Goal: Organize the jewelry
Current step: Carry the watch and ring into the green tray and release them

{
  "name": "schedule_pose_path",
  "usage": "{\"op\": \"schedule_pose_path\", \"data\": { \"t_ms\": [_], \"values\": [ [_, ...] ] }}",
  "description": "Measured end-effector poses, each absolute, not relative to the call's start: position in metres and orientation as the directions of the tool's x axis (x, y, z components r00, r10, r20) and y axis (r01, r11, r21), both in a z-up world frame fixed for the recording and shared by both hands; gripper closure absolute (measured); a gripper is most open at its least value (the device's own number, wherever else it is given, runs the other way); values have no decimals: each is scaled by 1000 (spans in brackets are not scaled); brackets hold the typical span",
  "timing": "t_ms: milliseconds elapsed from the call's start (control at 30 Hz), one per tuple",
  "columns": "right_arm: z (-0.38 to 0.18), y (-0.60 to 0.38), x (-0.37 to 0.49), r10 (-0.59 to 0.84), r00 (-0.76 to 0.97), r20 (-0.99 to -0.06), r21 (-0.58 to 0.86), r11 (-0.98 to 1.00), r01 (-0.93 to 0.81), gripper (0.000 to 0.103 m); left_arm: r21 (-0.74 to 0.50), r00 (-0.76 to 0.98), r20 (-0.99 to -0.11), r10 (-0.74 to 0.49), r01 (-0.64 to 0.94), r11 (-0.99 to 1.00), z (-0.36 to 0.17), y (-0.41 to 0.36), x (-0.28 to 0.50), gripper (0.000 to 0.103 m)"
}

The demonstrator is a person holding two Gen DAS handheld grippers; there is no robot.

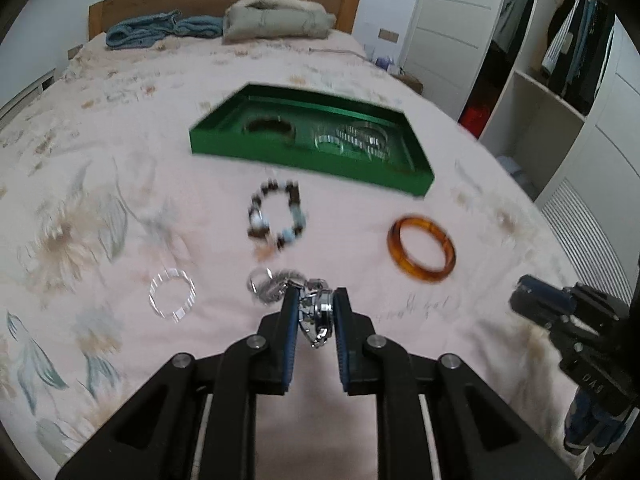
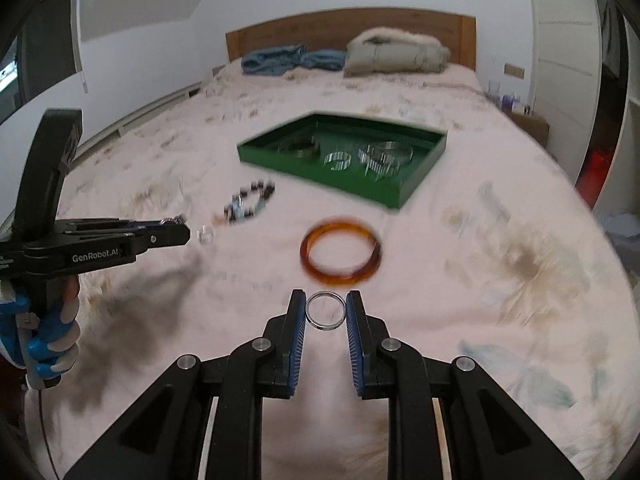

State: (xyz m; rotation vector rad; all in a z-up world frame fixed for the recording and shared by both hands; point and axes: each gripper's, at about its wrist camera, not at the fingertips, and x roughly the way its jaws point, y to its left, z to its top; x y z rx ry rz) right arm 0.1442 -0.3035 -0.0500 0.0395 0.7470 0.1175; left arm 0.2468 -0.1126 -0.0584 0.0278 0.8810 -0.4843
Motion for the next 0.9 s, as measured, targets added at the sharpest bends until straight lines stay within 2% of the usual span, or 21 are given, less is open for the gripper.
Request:
{"op": "schedule_pose_path", "data": {
  "t_ms": [300, 400, 567, 900],
  "values": [
    [50, -327, 225, 74, 817, -572, 66, 997, -44, 83, -148, 620, -706, -343, 345, 927, 15, -117, 329, 88],
    [61, -334, 262, 71, 827, -557, 91, 996, -24, 83, -137, 633, -707, -314, 313, 940, 26, -122, 366, 88],
    [36, -348, 336, 64, 796, -601, 121, 993, 11, 83, -93, 635, -733, -244, 262, 960, 17, -143, 434, 88],
    [-55, -383, 441, 23, 685, -728, 108, 991, 81, 83, -12, 587, -797, -139, 215, 977, -52, -197, 536, 88]
  ]
}}
